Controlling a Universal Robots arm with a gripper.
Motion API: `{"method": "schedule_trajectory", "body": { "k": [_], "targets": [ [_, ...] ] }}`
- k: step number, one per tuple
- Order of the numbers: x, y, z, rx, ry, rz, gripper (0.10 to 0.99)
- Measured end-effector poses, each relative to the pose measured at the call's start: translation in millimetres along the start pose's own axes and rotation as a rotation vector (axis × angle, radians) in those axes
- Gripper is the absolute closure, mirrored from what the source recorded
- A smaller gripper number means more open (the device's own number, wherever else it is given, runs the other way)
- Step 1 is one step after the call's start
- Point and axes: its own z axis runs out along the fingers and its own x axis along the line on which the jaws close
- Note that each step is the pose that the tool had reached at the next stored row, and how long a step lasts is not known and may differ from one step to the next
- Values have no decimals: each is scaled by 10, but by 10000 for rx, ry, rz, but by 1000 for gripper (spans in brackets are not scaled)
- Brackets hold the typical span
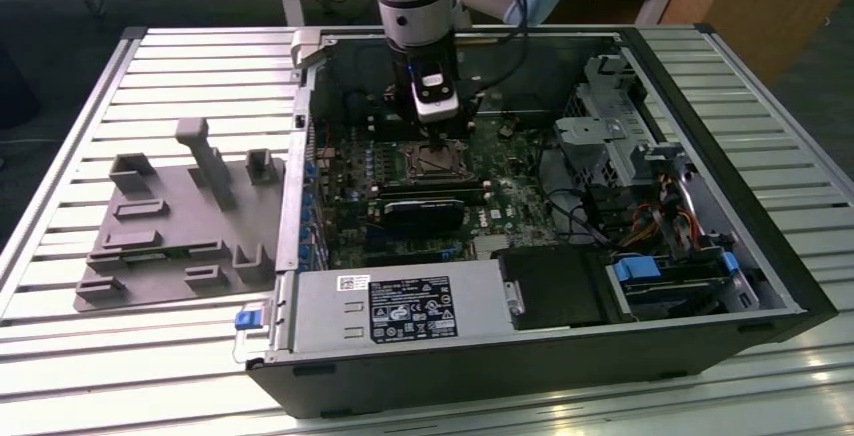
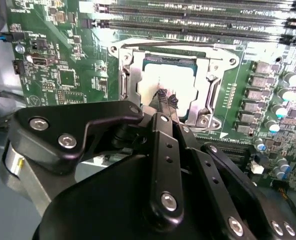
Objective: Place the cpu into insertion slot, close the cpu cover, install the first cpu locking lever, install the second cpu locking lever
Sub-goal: 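Install the first cpu locking lever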
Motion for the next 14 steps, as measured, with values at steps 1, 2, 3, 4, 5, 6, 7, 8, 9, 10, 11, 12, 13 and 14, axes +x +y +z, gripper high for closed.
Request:
{"method": "schedule_trajectory", "body": {
  "k": [1, 2, 3, 4, 5, 6, 7, 8, 9, 10, 11, 12, 13, 14],
  "targets": [
    [-3, 1, -15, 1, 0, -1, 980],
    [-6, 2, -35, 1, 0, 0, 980],
    [-11, 3, -59, -1, -1, 0, 980],
    [-16, 4, -88, 2, 0, 0, 980],
    [-20, 6, -113, 1, 0, 0, 980],
    [-25, 7, -137, 0, 0, 0, 980],
    [-29, 8, -159, 1, 0, 0, 980],
    [-32, 9, -177, 1, 0, 0, 980],
    [-36, 10, -197, 0, 0, 0, 980],
    [-39, 11, -215, 1, 0, -1, 980],
    [-42, 12, -231, 2, 0, 0, 980],
    [-44, 12, -241, 2, 1, -1, 980],
    [-44, 13, -244, 0, 0, 0, 980],
    [-44, 13, -243, -2, -1, 0, 980]
  ]
}}
